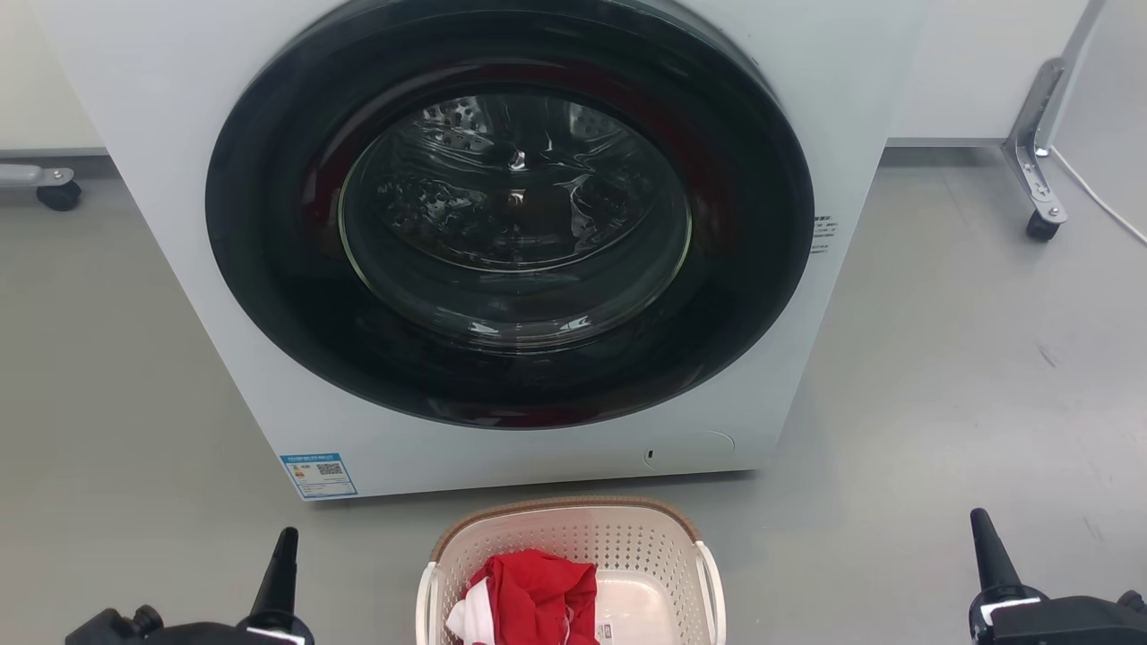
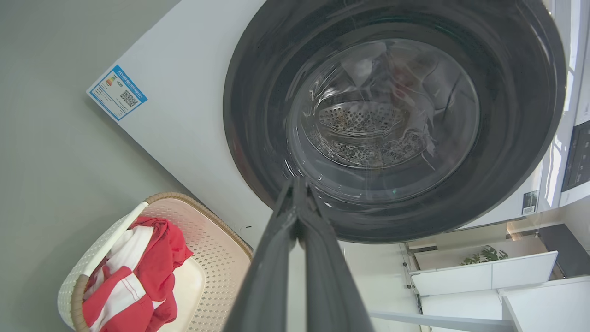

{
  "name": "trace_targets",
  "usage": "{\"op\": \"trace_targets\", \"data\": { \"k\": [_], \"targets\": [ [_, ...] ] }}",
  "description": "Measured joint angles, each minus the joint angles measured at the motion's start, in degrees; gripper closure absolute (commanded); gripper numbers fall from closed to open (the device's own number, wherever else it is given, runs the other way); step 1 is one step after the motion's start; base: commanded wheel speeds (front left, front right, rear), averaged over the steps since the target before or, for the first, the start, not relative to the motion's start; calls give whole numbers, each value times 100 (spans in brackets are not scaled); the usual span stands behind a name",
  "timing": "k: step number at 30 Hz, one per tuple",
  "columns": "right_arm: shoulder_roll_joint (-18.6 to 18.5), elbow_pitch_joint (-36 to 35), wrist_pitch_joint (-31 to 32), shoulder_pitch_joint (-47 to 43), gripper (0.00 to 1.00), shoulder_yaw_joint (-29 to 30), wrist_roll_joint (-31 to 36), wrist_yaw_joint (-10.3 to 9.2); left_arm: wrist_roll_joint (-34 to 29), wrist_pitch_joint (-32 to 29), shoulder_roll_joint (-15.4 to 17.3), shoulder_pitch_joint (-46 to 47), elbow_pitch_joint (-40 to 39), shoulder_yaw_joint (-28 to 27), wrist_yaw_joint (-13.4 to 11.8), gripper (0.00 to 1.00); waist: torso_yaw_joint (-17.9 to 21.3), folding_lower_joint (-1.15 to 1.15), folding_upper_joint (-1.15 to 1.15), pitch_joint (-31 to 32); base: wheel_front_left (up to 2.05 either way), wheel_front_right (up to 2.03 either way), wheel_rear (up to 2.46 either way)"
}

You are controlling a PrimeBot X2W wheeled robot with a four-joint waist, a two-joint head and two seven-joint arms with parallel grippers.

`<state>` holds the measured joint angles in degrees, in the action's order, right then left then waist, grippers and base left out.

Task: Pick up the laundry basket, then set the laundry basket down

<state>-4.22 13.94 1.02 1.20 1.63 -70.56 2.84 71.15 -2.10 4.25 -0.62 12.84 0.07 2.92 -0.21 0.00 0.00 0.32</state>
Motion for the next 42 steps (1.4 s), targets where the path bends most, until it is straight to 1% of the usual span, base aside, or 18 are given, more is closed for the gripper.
{"op": "trace_targets", "data": {
  "k": [5, 8, 15, 18, 28, 31, 42],
  "targets": [
    [27, 35, 81, 80, 100, 82, -312, 71, 290, -81, -32, 93, 44, -82, 65, 100, 3, 0, 0, -6, 0, 0, 0],
    [45, 94, 146, 86, 100, 156, -552, 81, 490, -118, -43, 153, 108, -147, 89, 100, 6, 0, 0, -11, 0, 0, 0],
    [82, 146, 277, 208, 100, 308, -1068, 204, 1045, -236, -83, 241, 204, -280, 182, 100, 11, 0, 0, -22, 0, 0, 0],
    [104, 185, 343, 213, 100, 374, -1313, 231, 1228, -286, -96, 326, 232, -335, 266, 100, 14, 0, 0, -27, 0, 0, 0],
    [163, 310, 526, 338, 100, 586, -2064, 391, 1965, -438, -166, 477, 386, -524, 374, 100, 21, 0, 0, -42, 0, 0, 0],
    [168, 315, 548, 395, 100, 595, -2086, 398, 2053, -439, -177, 519, 387, -526, 415, 100, 21, 0, 0, -43, 0, 0, 0],
    [171, 315, 548, 409, 100, 597, -2086, 399, 2054, -439, -182, 519, 388, -528, 415, 100, 21, 0, 0, -42, 0, 0, 0]
  ]
}}
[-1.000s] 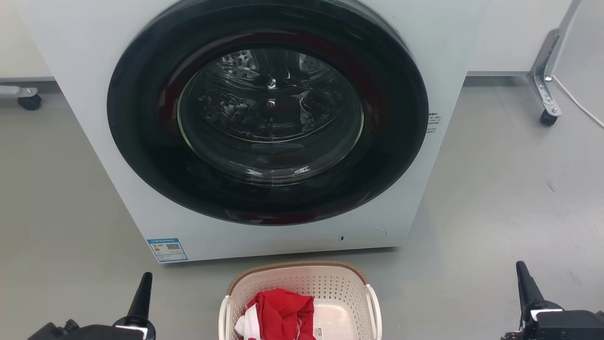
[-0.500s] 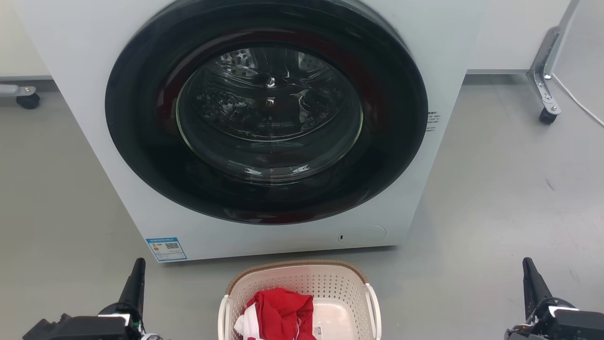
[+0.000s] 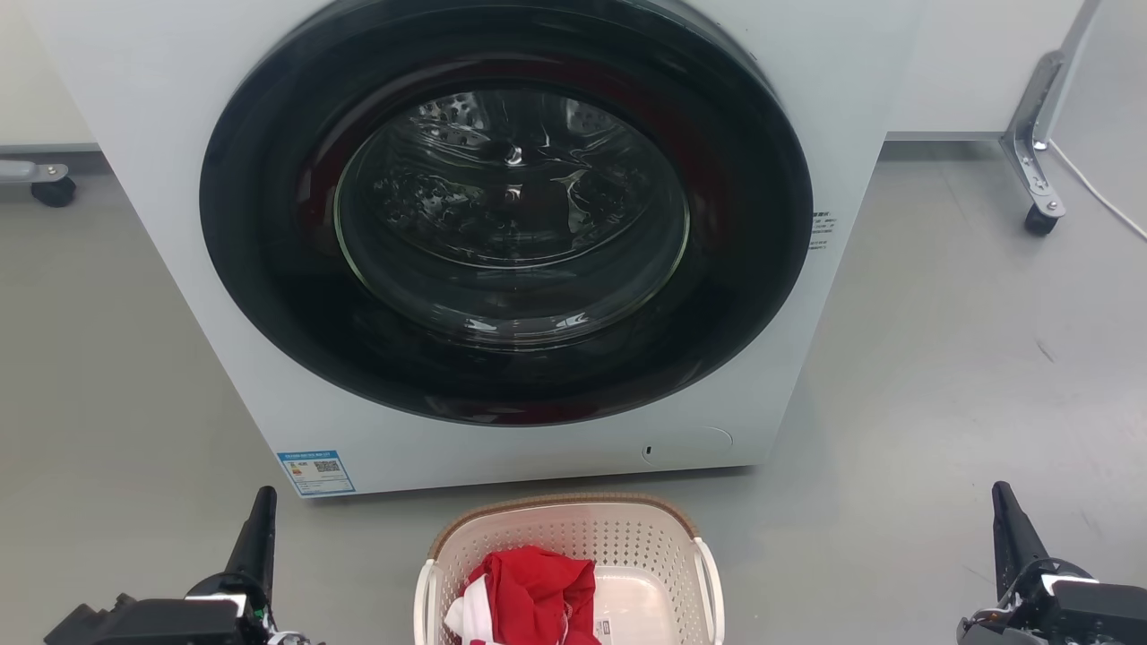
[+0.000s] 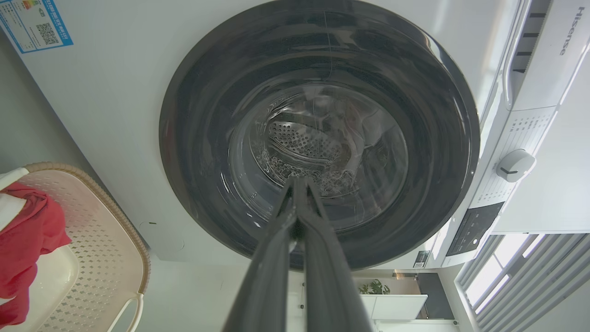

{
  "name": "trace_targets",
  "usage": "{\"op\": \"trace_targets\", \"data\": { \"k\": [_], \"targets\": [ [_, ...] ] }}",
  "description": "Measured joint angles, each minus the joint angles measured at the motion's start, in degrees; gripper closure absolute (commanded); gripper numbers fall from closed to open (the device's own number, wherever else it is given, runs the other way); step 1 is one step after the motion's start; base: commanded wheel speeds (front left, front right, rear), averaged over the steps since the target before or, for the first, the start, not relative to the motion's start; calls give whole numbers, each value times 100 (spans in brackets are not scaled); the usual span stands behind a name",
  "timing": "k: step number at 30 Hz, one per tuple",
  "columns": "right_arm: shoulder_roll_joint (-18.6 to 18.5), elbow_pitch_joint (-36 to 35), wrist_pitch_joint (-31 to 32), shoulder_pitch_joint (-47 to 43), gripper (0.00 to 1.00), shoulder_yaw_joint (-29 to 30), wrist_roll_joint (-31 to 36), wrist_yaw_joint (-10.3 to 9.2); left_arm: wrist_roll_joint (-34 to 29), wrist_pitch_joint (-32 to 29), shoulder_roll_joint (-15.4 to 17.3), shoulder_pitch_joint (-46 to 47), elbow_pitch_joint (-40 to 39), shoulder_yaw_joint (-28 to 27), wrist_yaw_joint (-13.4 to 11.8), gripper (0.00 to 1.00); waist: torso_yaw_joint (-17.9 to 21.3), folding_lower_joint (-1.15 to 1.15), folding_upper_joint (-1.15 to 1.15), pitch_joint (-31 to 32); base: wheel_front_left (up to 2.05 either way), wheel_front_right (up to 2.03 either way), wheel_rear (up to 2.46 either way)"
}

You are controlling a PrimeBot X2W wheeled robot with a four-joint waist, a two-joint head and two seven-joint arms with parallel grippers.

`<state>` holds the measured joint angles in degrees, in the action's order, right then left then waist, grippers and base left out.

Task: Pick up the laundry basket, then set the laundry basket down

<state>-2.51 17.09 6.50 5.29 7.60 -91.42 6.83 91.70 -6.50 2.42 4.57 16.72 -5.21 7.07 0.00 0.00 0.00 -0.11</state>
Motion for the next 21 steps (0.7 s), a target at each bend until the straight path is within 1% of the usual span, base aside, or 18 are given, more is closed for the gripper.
{"op": "trace_targets", "data": {
  "k": [21],
  "targets": [
    [0, 0, 0, 0, 100, -1, -1, 0, 1, 0, 0, 0, 3, 0, 0, 100, 0, 0, 0, 1, 0, 0, 0]
  ]
}}
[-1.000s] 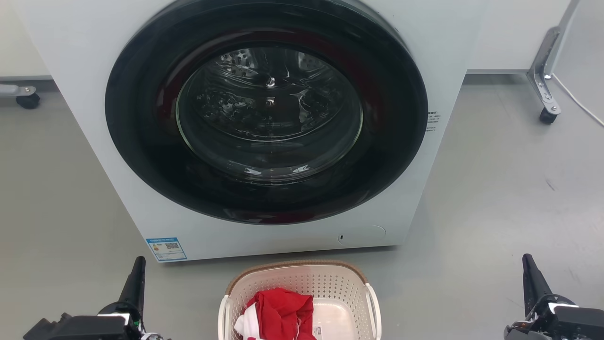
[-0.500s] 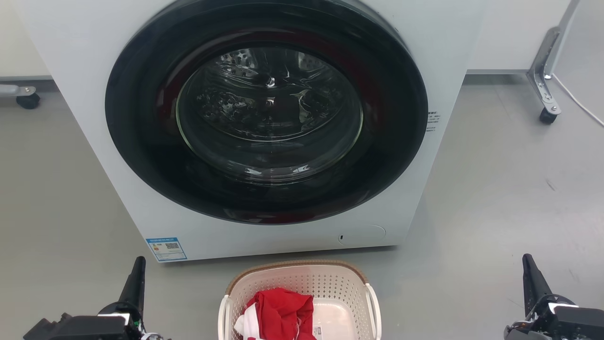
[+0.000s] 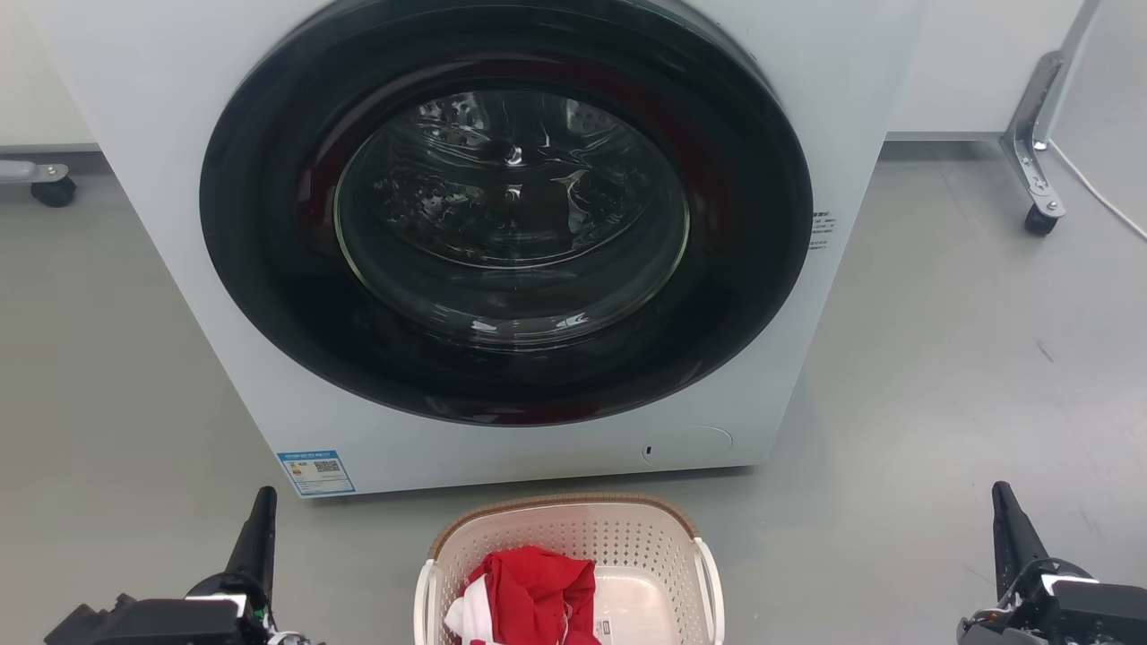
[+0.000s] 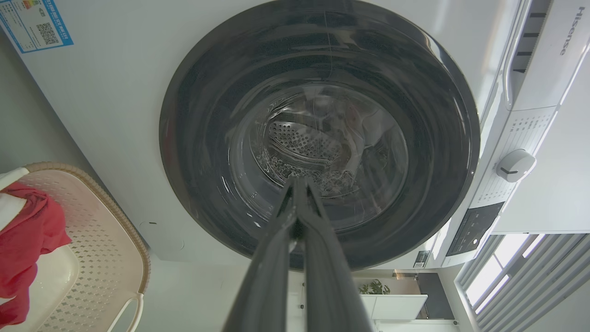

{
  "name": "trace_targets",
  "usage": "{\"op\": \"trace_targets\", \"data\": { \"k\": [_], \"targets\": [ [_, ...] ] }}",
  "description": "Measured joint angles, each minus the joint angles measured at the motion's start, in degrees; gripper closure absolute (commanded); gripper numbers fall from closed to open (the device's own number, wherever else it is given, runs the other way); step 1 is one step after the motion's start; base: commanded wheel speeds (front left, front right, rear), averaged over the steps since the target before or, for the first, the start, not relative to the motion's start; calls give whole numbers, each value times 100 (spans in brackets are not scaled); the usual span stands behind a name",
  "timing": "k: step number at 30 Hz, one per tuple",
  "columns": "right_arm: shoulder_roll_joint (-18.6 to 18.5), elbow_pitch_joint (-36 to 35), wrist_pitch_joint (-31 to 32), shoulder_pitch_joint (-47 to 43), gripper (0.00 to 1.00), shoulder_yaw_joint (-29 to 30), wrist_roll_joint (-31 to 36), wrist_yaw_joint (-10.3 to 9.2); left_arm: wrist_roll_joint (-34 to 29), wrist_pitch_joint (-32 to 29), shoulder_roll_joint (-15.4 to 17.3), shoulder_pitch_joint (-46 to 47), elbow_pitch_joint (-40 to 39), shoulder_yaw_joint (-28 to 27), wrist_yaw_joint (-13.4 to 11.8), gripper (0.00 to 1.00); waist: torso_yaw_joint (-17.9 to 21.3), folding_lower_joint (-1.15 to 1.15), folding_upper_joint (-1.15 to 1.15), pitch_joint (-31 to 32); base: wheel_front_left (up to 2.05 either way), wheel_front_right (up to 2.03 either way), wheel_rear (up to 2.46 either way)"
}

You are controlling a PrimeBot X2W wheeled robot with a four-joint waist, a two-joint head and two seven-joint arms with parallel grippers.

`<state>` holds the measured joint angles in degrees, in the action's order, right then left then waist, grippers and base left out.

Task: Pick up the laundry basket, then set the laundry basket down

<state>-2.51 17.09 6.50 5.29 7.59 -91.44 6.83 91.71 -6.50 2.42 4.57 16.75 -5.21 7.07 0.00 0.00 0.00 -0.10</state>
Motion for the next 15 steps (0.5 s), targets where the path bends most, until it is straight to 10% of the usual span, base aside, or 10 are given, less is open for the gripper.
{"op": "trace_targets", "data": {
  "k": [15],
  "targets": [
    [0, 0, -1, 0, 100, 0, 0, 0, 0, 0, 0, 0, 2, 1, 0, 100, 0, 0, 0, 0, 0, 0, 0]
  ]
}}
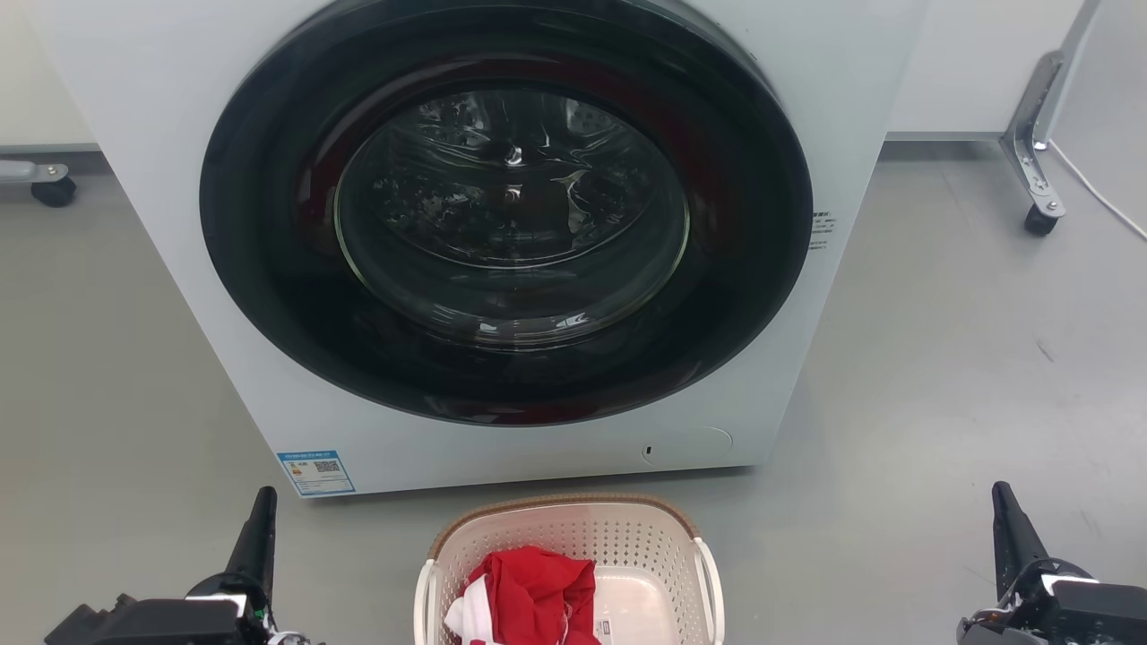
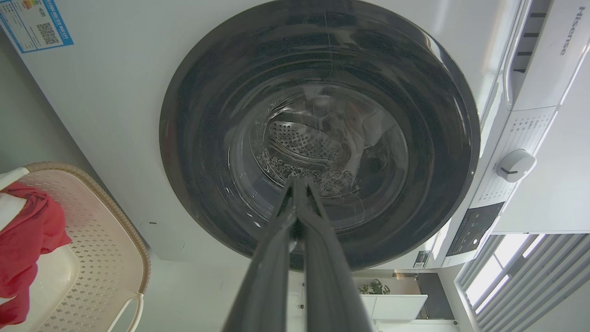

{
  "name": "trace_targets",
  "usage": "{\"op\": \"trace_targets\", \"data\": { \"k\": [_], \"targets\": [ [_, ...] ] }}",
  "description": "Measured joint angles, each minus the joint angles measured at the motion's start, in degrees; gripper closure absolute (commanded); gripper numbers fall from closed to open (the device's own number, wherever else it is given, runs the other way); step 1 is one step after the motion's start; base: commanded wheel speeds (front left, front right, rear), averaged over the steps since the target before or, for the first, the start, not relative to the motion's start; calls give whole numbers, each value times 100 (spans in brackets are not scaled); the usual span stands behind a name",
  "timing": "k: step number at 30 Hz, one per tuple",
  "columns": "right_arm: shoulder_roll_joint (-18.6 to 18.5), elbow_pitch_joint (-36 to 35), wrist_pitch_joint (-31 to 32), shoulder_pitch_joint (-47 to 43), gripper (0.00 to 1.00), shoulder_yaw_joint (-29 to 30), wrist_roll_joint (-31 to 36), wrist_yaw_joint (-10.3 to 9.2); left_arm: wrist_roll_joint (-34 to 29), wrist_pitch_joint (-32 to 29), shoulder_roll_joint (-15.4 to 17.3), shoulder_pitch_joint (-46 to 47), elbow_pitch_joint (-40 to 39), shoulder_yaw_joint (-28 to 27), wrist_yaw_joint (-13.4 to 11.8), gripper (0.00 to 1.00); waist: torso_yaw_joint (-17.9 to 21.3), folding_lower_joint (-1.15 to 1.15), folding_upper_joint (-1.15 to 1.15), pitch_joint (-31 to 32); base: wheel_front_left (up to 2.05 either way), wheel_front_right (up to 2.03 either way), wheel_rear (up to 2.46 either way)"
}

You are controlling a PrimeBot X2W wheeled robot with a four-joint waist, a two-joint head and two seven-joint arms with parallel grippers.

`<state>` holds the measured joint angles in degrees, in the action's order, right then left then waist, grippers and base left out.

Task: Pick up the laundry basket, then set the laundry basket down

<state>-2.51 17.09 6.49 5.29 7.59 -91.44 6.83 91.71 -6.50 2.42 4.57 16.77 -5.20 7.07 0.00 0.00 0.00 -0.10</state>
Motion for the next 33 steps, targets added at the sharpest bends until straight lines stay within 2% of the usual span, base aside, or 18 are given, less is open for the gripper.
{"op": "trace_targets", "data": {
  "k": [33],
  "targets": [
    [0, 0, 0, 0, 100, 0, 0, 0, 0, 0, -1, 0, 4, 0, 0, 100, 0, 0, 0, 0, 0, 0, 0]
  ]
}}
